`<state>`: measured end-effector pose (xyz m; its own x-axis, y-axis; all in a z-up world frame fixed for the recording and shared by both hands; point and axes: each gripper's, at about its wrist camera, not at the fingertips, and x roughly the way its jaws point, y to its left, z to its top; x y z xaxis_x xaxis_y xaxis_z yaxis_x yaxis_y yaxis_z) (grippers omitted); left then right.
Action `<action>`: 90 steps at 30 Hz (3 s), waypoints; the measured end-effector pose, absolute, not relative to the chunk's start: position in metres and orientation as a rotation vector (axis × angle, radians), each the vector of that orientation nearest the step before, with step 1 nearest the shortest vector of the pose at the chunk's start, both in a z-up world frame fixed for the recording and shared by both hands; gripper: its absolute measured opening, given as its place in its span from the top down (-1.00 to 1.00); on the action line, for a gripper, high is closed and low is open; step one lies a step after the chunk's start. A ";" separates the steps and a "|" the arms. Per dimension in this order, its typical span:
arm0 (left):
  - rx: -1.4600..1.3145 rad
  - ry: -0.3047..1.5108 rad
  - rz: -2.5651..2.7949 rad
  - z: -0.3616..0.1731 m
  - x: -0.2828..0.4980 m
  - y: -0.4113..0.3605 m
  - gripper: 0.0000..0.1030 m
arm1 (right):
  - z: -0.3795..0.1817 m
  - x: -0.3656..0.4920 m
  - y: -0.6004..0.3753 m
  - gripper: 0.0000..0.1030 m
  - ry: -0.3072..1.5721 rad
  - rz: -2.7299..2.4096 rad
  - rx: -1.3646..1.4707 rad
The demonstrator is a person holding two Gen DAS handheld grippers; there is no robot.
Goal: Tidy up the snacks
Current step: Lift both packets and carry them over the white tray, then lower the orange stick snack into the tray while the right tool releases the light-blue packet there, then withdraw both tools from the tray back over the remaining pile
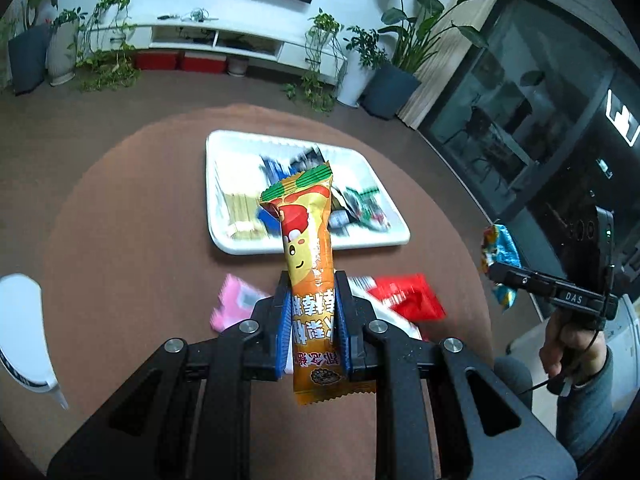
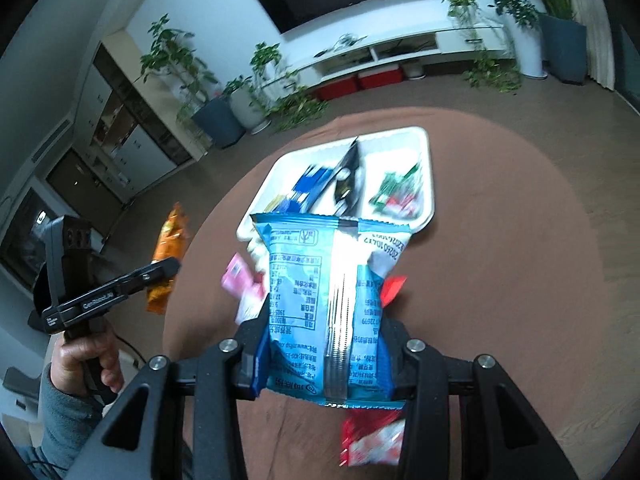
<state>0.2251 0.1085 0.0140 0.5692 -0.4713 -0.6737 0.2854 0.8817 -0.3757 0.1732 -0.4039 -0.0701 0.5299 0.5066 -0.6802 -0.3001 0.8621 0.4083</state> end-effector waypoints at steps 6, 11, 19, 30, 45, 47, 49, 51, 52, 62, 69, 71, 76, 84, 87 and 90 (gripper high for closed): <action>-0.189 0.837 -0.422 0.040 0.271 0.120 0.66 | -0.046 0.218 -0.417 0.15 0.850 0.449 0.228; -0.132 0.840 -0.403 0.056 0.317 0.120 0.66 | -0.028 0.264 -0.413 0.15 0.822 0.430 0.203; -0.072 0.883 -0.396 0.042 0.398 0.102 0.66 | -0.036 0.336 -0.379 0.15 0.850 0.446 0.162; -0.038 0.989 -0.394 -0.041 0.441 0.068 0.66 | -0.110 0.394 -0.345 0.15 0.992 0.410 0.107; 0.030 1.040 -0.371 -0.097 0.471 0.037 0.66 | -0.155 0.412 -0.335 0.14 1.053 0.356 0.035; 0.039 1.045 -0.367 -0.101 0.473 0.034 0.64 | -0.156 0.412 -0.335 0.14 1.053 0.353 0.031; 0.033 1.044 -0.363 -0.103 0.473 0.033 0.63 | -0.157 0.412 -0.332 0.13 1.054 0.352 0.021; 0.031 1.045 -0.361 -0.105 0.476 0.033 0.62 | -0.157 0.411 -0.330 0.11 1.049 0.350 0.010; 0.031 1.047 -0.359 -0.106 0.477 0.033 0.62 | -0.157 0.411 -0.331 0.10 1.049 0.350 0.011; 0.027 1.038 -0.340 -0.104 0.466 0.041 0.55 | -0.158 0.409 -0.330 -0.01 1.047 0.334 0.002; 0.016 1.001 -0.330 -0.094 0.454 0.043 -0.06 | -0.150 0.400 -0.333 -0.19 1.021 0.328 0.000; 0.009 0.992 -0.331 -0.090 0.450 0.045 -0.16 | -0.146 0.397 -0.334 -0.26 1.014 0.326 0.004; -0.009 0.964 -0.328 -0.078 0.433 0.052 -0.46 | -0.128 0.384 -0.344 -0.38 0.977 0.326 0.047; -0.041 0.871 -0.330 -0.040 0.362 0.065 -0.99 | -0.095 0.337 -0.376 -0.78 0.874 0.386 0.208; -0.048 0.834 -0.333 -0.031 0.326 0.068 -0.99 | -0.088 0.308 -0.395 -0.86 0.834 0.414 0.290; -0.061 0.812 -0.340 -0.027 0.286 0.069 -0.99 | -0.085 0.274 -0.412 -0.91 0.804 0.425 0.350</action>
<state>0.2865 0.0686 -0.0274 0.6373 -0.3205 -0.7008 0.2742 0.9442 -0.1825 0.2744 -0.4117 -0.0853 0.6186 0.4904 -0.6138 -0.2309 0.8602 0.4546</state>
